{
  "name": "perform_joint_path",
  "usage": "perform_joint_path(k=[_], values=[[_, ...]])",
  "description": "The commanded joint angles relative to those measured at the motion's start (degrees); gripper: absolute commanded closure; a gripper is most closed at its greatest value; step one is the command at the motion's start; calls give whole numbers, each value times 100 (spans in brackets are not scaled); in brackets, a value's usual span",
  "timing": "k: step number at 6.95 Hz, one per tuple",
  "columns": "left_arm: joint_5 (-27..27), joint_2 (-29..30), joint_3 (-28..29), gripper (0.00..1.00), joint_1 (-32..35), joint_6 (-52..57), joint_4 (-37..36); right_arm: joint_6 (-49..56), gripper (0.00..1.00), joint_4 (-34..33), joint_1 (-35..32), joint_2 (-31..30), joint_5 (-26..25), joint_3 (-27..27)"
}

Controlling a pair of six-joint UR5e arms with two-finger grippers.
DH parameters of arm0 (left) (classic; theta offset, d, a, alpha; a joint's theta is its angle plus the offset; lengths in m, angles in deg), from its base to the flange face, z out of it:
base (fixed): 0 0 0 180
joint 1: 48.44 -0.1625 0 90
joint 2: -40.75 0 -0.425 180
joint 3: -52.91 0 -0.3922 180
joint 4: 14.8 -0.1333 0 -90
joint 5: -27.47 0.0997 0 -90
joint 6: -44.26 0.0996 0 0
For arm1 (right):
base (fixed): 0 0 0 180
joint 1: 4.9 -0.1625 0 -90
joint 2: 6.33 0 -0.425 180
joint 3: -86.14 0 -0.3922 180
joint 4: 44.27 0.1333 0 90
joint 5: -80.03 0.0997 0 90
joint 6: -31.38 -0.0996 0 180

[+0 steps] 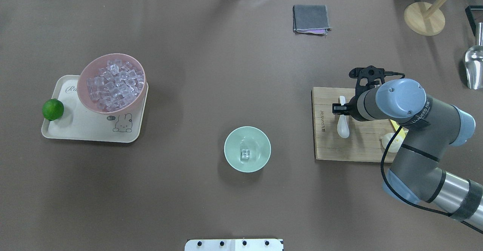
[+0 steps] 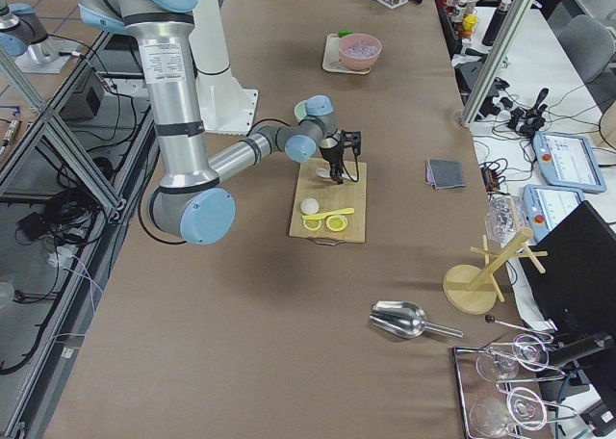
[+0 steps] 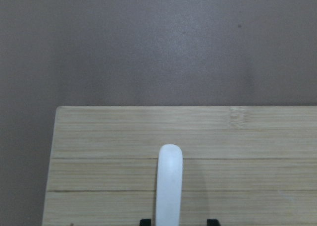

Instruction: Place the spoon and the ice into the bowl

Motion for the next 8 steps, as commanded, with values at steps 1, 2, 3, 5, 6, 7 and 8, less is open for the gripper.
perform_joint_path(k=[1, 2, 3, 5, 6, 7, 8], values=[[2, 0, 1, 1, -3, -1, 0, -19, 54, 0, 59, 5, -49, 1], [2, 0, 1, 1, 6, -1, 0, -97, 71, 0, 77, 14, -76, 1], [2, 0, 1, 1, 6, -10, 0, -107, 100, 0, 120, 31, -102, 1], [2, 0, 1, 1, -3, -36, 0, -116, 100, -8, 121, 58, -102, -104], [2, -8, 1, 1, -3, -45, 0, -116, 100, -409, 130, 145, -93, -374], [2, -9, 19, 1, -3, -54, -9, -229, 100, -1465, 138, 555, -93, -716], [2, -9, 45, 1, -3, -54, -9, -769, 100, -2259, 339, 1064, -146, -833]])
